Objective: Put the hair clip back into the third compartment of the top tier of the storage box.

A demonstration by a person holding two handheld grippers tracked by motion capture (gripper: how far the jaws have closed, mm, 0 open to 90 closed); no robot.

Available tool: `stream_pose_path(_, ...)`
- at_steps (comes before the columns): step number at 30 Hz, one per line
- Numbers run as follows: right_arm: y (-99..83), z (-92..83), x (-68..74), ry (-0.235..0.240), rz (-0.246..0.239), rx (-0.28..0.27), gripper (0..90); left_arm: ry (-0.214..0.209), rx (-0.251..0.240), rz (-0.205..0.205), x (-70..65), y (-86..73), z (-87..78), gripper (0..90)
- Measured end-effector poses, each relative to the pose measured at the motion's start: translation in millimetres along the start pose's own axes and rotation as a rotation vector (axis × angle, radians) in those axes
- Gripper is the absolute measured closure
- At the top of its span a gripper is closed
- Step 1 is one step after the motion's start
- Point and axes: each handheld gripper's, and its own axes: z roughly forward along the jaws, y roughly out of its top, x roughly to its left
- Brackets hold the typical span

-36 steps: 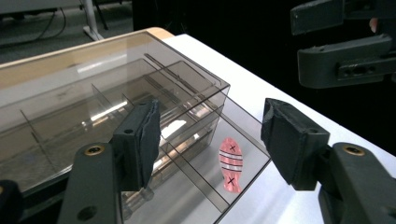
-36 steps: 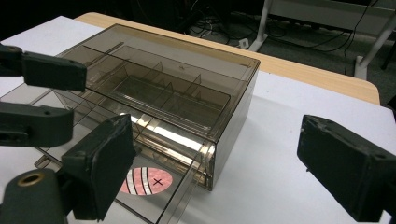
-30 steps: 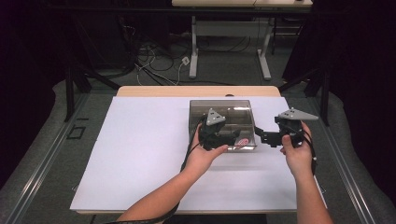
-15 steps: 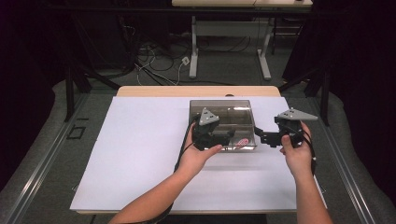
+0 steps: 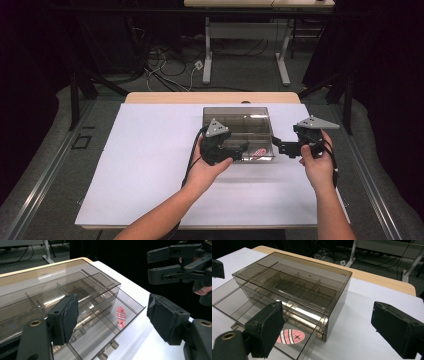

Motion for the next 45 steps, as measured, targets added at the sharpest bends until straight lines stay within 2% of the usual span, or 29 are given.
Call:
stream_pose_path(10, 0.3, -0.1, 0.6, 0.008, -0.004, 0.002, 11.0, -0.02, 0.011, 0.023, -4.6, -8.3, -9.0, 25.8)
stream_pose_path(18, -0.1, 1.1, 2.4, 0.006, 0.0, 0.0, 11.0, -0.032, 0.028, 0.026, -4.6, -18.0, -14.7, 31.3)
stream_pose_path(23, -0.2, 2.0, 2.7, 0.008, -0.009, 0.001, 11.0, -0.041, 0.046, 0.021, -3.8, -23.6, -16.9, 38.1)
stream_pose_path(25, -0.3, 2.0, 2.6, 0.006, -0.008, 0.001, 11.0, -0.039, 0.048, 0.034, -3.6, -25.9, -17.2, 41.7)
stream_pose_path(36, -0.5, 2.6, 3.3, 0.005, -0.011, 0.012, 11.0, -0.084, 0.074, 0.017, -1.3, -35.8, -17.2, 59.7)
stream_pose_path(45, -0.6, 2.5, 3.3, 0.005, -0.009, 0.013, 11.0, -0.075, 0.136, 0.025, -0.9, -44.6, -12.7, 70.1)
